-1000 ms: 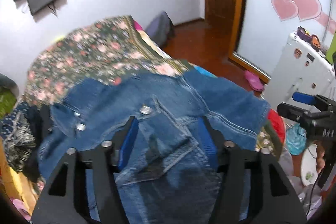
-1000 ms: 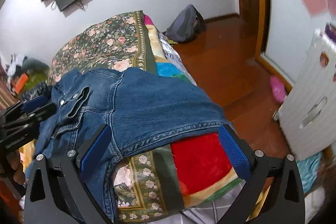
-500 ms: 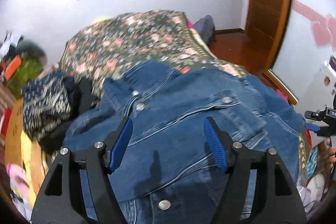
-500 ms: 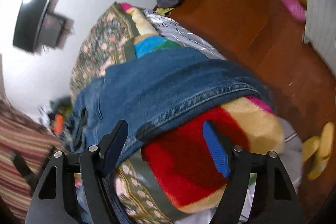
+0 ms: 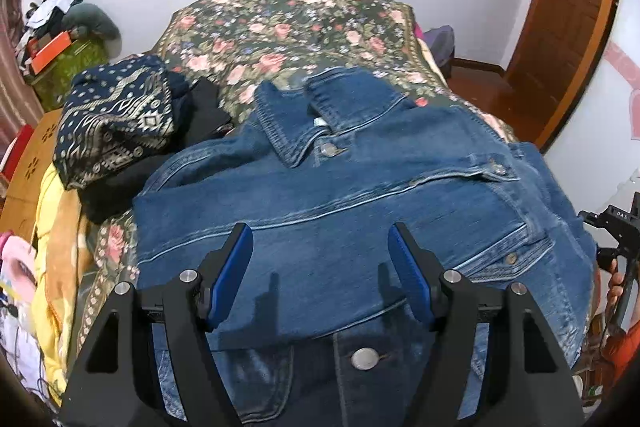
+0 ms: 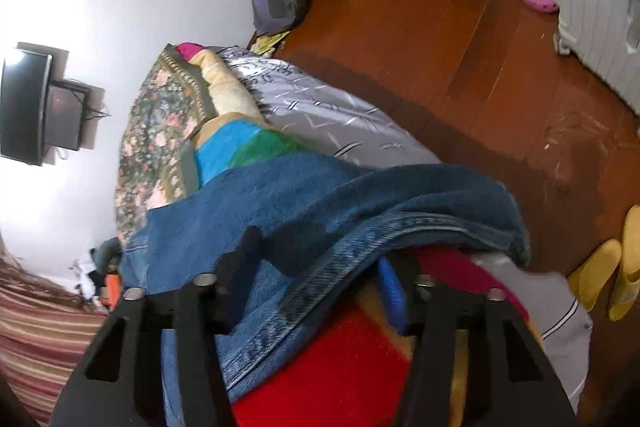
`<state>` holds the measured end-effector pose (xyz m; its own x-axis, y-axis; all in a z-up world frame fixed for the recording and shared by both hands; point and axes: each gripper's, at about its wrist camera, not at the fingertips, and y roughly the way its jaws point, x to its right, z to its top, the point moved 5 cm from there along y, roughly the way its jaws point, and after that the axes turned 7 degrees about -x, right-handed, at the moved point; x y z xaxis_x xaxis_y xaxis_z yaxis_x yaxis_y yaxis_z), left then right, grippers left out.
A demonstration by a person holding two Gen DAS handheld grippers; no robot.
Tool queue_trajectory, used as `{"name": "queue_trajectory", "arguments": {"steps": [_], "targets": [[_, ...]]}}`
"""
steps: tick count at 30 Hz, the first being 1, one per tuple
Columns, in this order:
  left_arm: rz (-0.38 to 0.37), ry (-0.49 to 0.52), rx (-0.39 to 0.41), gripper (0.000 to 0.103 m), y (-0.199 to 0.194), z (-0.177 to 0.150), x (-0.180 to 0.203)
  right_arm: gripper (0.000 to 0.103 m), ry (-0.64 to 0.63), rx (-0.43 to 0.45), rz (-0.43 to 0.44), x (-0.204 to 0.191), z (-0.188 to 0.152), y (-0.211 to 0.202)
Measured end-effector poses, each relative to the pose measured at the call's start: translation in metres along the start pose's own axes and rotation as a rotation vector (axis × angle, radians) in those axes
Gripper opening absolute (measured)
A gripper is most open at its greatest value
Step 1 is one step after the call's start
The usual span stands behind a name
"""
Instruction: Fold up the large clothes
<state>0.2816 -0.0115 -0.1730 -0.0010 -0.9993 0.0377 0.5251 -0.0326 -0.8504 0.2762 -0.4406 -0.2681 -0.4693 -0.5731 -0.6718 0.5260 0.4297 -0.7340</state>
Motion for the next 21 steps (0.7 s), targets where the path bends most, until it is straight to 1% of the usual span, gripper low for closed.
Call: {"name": "queue_trajectory", "arguments": {"steps": [3, 6, 10, 12, 13, 15, 17, 18, 21], "targets": [[0.002, -0.016, -0.002, 0.069, 0.0, -0.003, -0.008, 0.02, -0.051, 0.043, -0.037, -0.007, -0.002, -0.014], [0.006, -0.016, 0.005, 0.069, -0.002, -0.004, -0.013, 0.013, -0.11, 0.086, -0.047, -0.023, 0.002, -0.027], [0.015, 0.0, 0.023, 0.069, -0.007, -0.004, -0.016, 0.011, -0.226, 0.162, -0.015, -0.061, 0.0, -0.06], [0.015, 0.005, 0.034, 0.069, -0.01, -0.004, -0.017, 0.011, -0.329, 0.22, 0.005, -0.096, -0.007, -0.084], [0.013, 0.007, 0.04, 0.069, -0.012, -0.004, -0.017, 0.011, -0.357, 0.232, 0.011, -0.107, -0.009, -0.088], [0.004, 0.006, 0.05, 0.069, -0.015, -0.005, -0.019, 0.011, -0.466, 0.26, 0.039, -0.146, -0.023, -0.101], [-0.002, 0.004, 0.056, 0.069, -0.017, -0.005, -0.021, 0.011, -0.553, 0.264, 0.058, -0.174, -0.038, -0.103], [-0.007, 0.003, 0.06, 0.069, -0.018, -0.006, -0.022, 0.011, -0.62, 0.265, 0.072, -0.195, -0.052, -0.104], [-0.021, -0.001, 0.07, 0.069, -0.023, -0.008, -0.025, 0.011, -0.745, 0.245, 0.106, -0.233, -0.089, -0.094]]}}
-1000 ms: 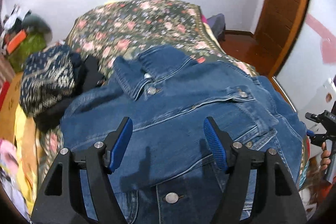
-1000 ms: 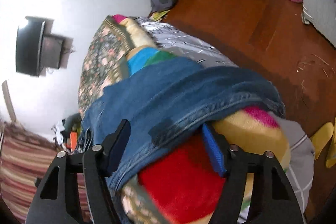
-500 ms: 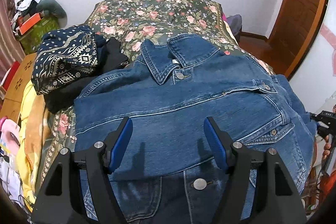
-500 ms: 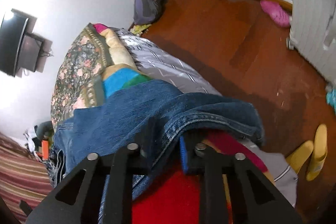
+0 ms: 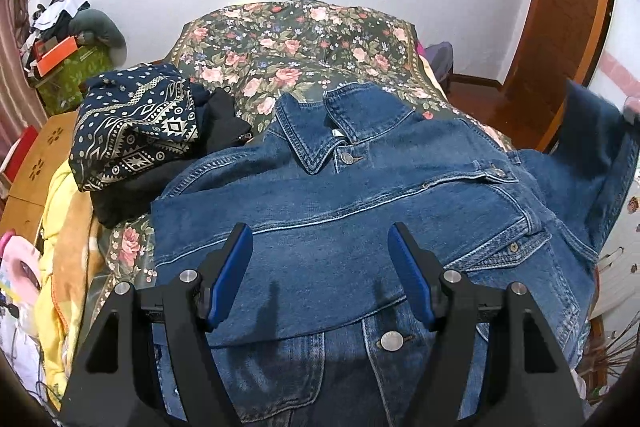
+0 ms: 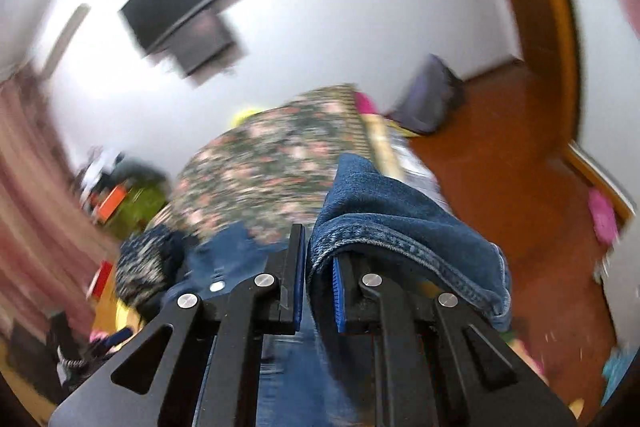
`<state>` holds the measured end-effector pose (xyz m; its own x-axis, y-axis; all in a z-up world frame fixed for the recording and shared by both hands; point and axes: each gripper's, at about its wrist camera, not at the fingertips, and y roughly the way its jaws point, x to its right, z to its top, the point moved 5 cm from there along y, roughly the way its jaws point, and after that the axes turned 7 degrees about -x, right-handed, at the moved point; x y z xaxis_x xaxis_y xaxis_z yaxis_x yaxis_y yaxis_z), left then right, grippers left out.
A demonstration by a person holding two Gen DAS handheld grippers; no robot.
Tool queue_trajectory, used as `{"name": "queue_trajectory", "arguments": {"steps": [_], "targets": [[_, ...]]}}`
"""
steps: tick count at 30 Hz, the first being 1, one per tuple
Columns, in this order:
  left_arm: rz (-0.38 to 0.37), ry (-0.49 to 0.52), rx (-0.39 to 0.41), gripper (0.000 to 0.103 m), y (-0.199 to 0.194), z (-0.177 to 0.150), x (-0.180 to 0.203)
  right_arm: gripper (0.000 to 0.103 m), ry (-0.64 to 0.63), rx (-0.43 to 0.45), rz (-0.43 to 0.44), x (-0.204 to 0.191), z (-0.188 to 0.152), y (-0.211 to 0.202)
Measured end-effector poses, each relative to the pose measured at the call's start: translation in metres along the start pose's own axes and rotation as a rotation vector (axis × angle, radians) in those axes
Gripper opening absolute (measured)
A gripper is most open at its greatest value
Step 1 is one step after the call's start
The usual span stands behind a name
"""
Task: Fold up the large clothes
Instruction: 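Grasp the other denim sleeve cuff with the right gripper and lift it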
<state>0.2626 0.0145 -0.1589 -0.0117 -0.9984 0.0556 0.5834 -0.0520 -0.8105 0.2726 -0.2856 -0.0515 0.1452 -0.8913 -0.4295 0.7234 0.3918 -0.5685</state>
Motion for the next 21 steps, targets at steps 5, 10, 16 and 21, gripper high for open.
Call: {"name": "queue_trajectory", "arguments": {"steps": [5, 10, 16, 21], "targets": [[-0.006, -0.011, 0.013, 0.069, -0.008, -0.006, -0.011, 0.01, -0.127, -0.108, 0.036, -0.049, -0.036, 0.052], [-0.009, -0.028, 0.0, 0.069, -0.01, -0.015, -0.025, 0.011, -0.169, -0.298, 0.048, -0.065, -0.094, 0.105], [-0.006, -0.02, -0.022, 0.069, -0.006, -0.024, -0.024, 0.011, -0.206, -0.36, 0.013, -0.06, -0.109, 0.098], [-0.016, 0.001, -0.019, 0.069, -0.008, -0.024, -0.013, 0.013, -0.177, -0.39, 0.073, -0.054, -0.107, 0.074]]}}
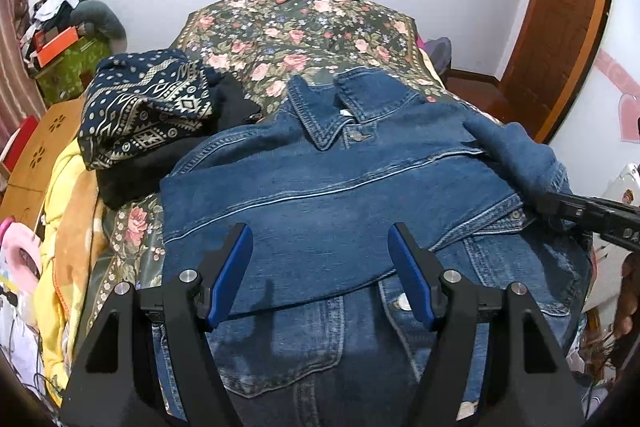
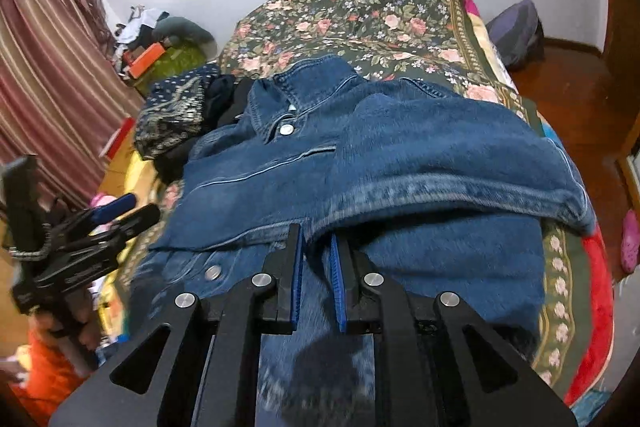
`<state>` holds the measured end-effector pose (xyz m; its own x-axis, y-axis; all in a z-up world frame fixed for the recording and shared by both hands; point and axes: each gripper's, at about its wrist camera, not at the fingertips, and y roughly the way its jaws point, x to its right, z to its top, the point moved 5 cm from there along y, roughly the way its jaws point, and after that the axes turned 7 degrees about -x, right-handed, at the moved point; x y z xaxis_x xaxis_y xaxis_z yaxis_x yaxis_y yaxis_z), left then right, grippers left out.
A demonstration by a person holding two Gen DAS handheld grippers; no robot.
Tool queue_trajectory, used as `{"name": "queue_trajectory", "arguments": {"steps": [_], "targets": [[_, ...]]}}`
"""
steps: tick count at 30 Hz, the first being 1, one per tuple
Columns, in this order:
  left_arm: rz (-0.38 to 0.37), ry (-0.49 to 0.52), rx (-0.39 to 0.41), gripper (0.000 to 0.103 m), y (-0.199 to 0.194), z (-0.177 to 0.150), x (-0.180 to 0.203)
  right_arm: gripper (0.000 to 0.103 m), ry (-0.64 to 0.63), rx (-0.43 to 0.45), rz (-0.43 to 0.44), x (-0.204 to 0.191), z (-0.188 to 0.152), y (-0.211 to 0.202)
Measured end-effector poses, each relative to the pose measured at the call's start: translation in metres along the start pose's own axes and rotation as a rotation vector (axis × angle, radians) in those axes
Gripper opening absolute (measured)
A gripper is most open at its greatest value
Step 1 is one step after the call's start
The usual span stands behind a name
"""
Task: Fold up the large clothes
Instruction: 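Grasp the other denim sleeve cuff with the right gripper and lift it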
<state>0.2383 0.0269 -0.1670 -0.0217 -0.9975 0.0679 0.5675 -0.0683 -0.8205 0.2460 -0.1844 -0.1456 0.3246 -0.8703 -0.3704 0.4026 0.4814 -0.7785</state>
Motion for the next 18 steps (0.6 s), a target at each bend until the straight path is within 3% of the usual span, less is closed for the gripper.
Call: {"name": "queue_trajectory", "arguments": {"steps": [2, 5, 6, 9, 14, 18], "targets": [[0.004, 0.021, 0.003, 0.069, 0.0, 0.001, 0.008, 0.018, -0.004, 0.025, -0.01, -0.002, 0.001, -0.008], [0.012, 0.045, -0.001, 0.069, 0.002, 0.004, 0.017, 0.038, 0.022, 0.092, -0.036, 0.009, 0.003, -0.027], [0.014, 0.049, -0.002, 0.069, 0.003, 0.005, 0.018, 0.046, 0.046, 0.124, -0.05, 0.016, 0.004, -0.034], [0.02, 0.058, -0.007, 0.069, 0.006, 0.009, 0.024, 0.057, 0.154, 0.188, -0.073, 0.041, 0.009, -0.046], [0.046, 0.069, -0.002, 0.069, 0.009, 0.018, 0.03, 0.059, 0.359, 0.191, -0.093, 0.092, 0.011, -0.043], [0.046, 0.053, 0.003, 0.069, 0.011, 0.024, 0.029, 0.059, 0.517, 0.156, -0.041, 0.127, 0.003, -0.021]]}}
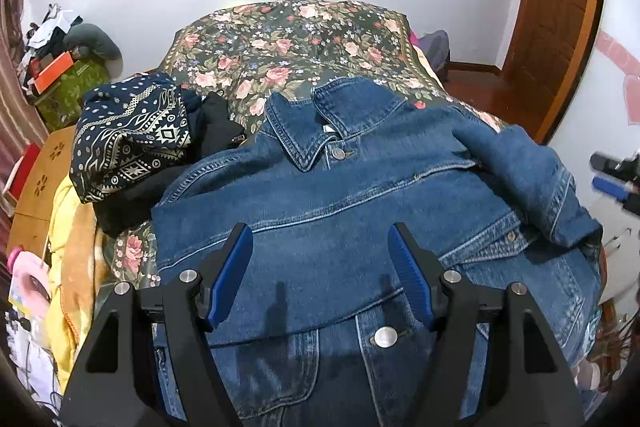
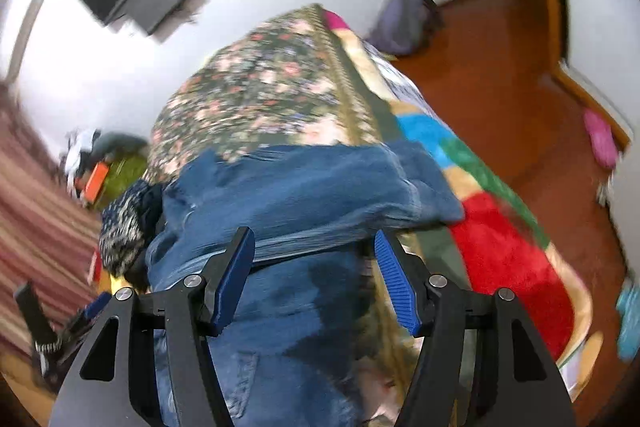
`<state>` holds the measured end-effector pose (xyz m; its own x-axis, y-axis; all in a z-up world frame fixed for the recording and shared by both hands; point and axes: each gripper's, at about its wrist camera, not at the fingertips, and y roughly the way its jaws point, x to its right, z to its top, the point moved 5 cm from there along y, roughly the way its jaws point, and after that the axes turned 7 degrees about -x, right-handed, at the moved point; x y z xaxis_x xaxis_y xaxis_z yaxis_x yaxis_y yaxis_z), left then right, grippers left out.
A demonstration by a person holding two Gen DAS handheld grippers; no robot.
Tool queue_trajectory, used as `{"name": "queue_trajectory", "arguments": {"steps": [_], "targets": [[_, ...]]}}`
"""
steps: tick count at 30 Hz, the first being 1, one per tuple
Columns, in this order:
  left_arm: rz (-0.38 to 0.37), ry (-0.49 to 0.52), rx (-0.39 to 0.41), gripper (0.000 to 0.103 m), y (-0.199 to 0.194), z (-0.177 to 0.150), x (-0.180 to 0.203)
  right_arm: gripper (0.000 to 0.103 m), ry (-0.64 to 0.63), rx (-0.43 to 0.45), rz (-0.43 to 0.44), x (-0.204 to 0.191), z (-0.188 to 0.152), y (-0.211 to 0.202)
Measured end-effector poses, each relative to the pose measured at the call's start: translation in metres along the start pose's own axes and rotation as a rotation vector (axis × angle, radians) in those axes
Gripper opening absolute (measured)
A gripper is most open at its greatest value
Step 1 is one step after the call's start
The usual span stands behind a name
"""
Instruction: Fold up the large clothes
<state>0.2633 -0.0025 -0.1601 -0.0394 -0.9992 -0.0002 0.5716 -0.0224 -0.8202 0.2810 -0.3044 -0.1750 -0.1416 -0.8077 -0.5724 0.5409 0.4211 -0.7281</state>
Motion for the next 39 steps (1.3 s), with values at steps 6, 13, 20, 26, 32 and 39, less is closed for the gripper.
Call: {"name": "queue_trajectory", "arguments": {"steps": [6, 13, 20, 26, 32, 39], "targets": [[-0.007, -0.017, -0.008, 0.069, 0.006, 0.004, -0.001, 0.059, 0.185, -0.069, 0.104, 0.032, 0.002, 0.026], [-0.014, -0.028, -0.022, 0.069, 0.012, 0.002, -0.004, 0.057, 0.206, 0.009, 0.136, 0.041, 0.014, 0.03], [-0.019, -0.051, 0.004, 0.069, 0.003, -0.001, -0.02, 0.012, 0.061, 0.05, 0.145, 0.007, 0.027, 0.017], [-0.028, -0.081, 0.036, 0.069, -0.009, -0.004, -0.042, 0.011, -0.11, 0.115, 0.182, -0.065, 0.042, -0.015], [-0.036, -0.128, 0.082, 0.069, -0.028, -0.008, -0.073, 0.011, -0.308, 0.12, 0.244, -0.155, 0.033, -0.023], [-0.035, -0.172, 0.123, 0.069, -0.051, -0.015, -0.107, 0.01, -0.553, -0.014, 0.304, -0.25, -0.024, 0.013]]}}
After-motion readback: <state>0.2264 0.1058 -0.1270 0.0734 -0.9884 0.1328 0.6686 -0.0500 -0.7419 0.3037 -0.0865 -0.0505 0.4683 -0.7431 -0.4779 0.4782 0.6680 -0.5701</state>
